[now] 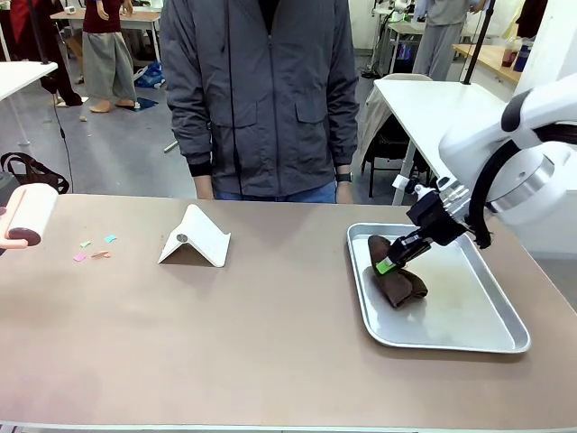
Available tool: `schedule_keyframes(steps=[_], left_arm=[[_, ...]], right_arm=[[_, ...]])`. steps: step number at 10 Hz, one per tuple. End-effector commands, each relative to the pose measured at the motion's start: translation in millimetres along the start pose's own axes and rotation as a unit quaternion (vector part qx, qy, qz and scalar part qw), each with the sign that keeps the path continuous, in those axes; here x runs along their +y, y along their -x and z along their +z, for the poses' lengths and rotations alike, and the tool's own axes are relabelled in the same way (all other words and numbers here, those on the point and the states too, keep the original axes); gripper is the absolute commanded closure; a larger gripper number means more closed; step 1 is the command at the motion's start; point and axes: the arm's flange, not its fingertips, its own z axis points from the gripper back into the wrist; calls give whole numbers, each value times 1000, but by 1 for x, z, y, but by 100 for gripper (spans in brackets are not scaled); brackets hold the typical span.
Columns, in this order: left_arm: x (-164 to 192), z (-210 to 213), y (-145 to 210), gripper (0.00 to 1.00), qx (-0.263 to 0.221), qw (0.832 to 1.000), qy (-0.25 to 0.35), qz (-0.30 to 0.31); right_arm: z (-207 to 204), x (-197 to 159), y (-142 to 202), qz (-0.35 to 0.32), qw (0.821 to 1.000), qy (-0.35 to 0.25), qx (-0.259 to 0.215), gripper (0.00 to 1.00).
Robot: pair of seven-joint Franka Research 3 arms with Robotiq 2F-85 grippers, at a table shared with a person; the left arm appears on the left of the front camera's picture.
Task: Clean the surface of the table.
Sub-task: If a person points to the right, clean the right side of the table with your right hand, and if they point to the left, clean the left side with your left hand.
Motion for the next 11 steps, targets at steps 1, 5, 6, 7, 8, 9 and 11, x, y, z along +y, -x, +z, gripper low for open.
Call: schedule_keyframes(steps=[1,5,6,7,8,9,11], left_arm=[[-5,-3,2,100,0,1000,0,-4],[-5,-3,2,100,0,1000,0,-4],[-5,-3,2,100,0,1000,0,-4],[-5,-3,2,100,0,1000,0,-4],[-5,-3,2,100,0,1000,0,-4],[-5,-3,2,100,0,1000,0,-4],[-5,-3,2,100,0,1000,0,-4]], right_arm=[[-4,16,-3,35,999,28,2,92],[-21,6,-2,-5,991,129,41,92],[-21,4,-1,-10,988,143,47,92],[-18,-1,1,-22,985,166,48,92],[-11,-8,4,-41,981,187,41,92],[-4,-16,8,-56,981,185,30,92],[12,-33,20,-85,981,172,9,92]])
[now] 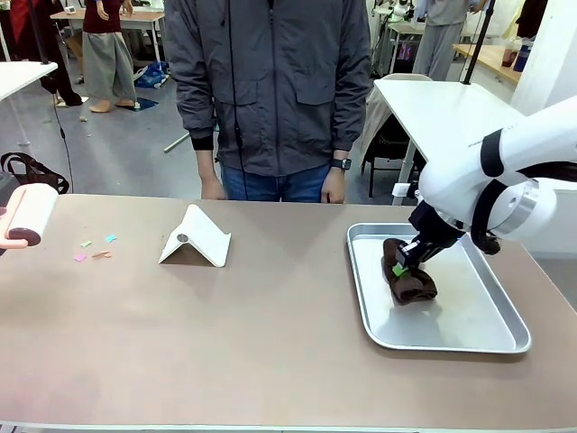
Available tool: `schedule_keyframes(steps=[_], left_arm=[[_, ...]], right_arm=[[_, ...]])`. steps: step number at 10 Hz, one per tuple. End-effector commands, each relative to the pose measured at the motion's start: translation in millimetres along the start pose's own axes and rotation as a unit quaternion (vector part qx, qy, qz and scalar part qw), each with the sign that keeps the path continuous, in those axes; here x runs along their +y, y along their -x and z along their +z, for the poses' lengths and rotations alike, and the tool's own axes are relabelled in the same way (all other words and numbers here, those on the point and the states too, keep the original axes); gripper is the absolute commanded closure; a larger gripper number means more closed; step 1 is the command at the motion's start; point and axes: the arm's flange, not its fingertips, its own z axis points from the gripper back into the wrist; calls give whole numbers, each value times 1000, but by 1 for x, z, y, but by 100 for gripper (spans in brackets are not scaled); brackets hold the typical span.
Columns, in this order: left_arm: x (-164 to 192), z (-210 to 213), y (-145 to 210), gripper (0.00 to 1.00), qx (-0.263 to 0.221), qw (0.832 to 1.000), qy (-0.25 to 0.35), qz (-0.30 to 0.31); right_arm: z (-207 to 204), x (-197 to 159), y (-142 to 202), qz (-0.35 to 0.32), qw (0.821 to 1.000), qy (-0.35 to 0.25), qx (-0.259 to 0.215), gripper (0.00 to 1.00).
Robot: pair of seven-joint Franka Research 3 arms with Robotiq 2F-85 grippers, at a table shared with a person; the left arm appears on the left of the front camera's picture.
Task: Clean the surface of the table.
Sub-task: If a person points to the right, clean the right side of the table with your right hand, and if they point to the left, clean the left side with your left hand.
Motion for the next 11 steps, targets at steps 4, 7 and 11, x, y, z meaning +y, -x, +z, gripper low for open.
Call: schedule_keyframes(steps=[4,7,11], left_arm=[[-5,-3,2,100,0,1000,0,-4],[-5,-3,2,100,0,1000,0,-4],[-5,-3,2,100,0,1000,0,-4]], right_arm=[[12,-59,34,-103,994,13,-30,92],[16,-69,43,-123,991,6,-46,92],[7,-62,18,-108,990,-22,-93,92]])
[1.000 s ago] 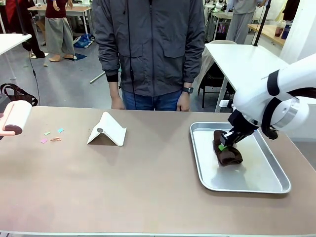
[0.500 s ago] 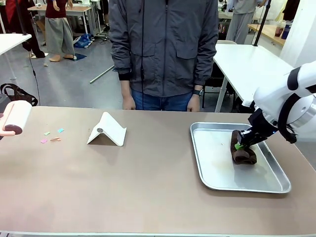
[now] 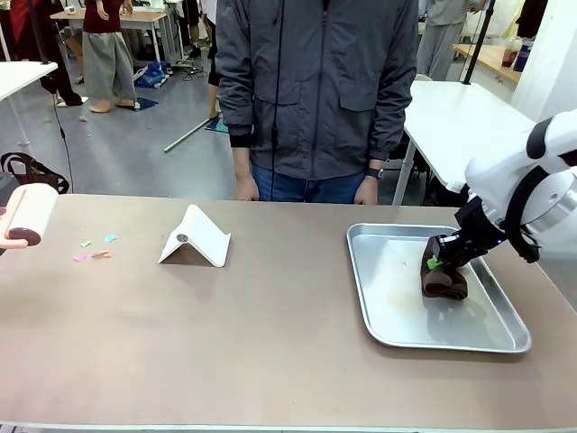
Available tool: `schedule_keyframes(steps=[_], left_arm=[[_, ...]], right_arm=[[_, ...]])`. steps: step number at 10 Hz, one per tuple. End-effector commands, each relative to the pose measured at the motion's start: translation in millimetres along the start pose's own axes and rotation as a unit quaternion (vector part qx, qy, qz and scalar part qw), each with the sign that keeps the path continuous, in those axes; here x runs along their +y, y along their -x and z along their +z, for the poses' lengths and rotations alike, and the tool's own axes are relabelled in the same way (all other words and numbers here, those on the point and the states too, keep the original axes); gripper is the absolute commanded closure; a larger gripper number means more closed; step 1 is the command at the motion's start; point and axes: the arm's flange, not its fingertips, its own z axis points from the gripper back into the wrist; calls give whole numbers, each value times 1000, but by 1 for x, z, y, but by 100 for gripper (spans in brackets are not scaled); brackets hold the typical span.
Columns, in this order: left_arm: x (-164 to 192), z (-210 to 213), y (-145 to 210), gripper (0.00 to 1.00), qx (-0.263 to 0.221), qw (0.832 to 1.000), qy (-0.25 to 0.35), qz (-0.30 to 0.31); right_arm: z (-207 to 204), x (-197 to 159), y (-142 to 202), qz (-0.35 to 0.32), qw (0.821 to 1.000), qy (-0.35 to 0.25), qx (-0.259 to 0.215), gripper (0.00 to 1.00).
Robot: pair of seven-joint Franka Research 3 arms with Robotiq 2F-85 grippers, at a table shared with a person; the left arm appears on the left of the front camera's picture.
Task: Clean the surface of the table.
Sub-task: If a person points to the right, clean the right side of the table with your right hand, and if they point to the left, clean the left side with your left hand.
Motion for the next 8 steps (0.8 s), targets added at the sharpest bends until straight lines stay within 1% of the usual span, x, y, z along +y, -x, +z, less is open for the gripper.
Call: schedule_keyframes(steps=[1,2,4,5,6,8], left_arm=[[-5,-3,2,100,0,1000,0,-4],[-5,-3,2,100,0,1000,0,-4],[-5,-3,2,100,0,1000,0,-4],[-5,-3,2,100,0,1000,0,-4],[-5,-3,2,100,0,1000,0,-4],[-5,-3,2,100,0,1000,0,-4]], right_arm=[[-14,3,-7,26,999,-10,-27,92],[-13,3,-7,25,999,-11,-27,92],[0,0,0,15,999,-17,-48,92],[17,-4,6,6,997,-49,-61,92],[44,-8,17,4,993,-90,-79,92],[88,-20,42,23,974,-187,-128,92]])
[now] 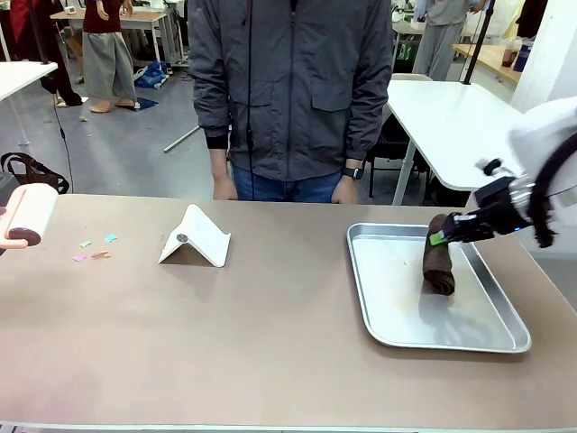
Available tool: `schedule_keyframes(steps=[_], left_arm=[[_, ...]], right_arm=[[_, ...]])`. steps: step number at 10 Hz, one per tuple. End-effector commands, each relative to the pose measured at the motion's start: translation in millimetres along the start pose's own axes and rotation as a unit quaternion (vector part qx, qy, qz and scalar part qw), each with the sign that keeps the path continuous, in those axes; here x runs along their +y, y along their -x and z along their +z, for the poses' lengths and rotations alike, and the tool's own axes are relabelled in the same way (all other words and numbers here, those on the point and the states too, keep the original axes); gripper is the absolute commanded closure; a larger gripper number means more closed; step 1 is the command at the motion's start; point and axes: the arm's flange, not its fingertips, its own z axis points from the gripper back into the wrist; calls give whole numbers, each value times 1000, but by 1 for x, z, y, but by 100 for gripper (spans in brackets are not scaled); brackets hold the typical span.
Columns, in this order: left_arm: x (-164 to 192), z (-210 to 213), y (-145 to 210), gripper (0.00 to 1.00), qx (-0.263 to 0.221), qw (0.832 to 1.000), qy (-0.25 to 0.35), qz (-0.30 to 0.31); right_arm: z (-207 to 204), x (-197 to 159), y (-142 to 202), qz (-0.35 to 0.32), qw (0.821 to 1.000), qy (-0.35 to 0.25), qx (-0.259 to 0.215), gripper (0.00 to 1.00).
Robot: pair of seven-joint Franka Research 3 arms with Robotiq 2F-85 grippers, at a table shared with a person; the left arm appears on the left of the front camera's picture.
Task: Clean the surface of the table.
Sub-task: If a person points to the right, clean the right side of the table with your right hand, and if they point to the left, clean the left side with your left hand.
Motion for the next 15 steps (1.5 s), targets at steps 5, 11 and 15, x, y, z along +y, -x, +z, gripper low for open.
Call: schedule_keyframes(steps=[5,11,15], left_arm=[[-4,-3,2,100,0,1000,0,-3],[-4,-3,2,100,0,1000,0,-3],[-4,-3,2,100,0,1000,0,-3]], right_arm=[[52,-46,38,11,890,-445,-103,92],[45,-66,58,-17,847,-510,-149,92],[45,-66,58,-17,847,-510,-149,92]])
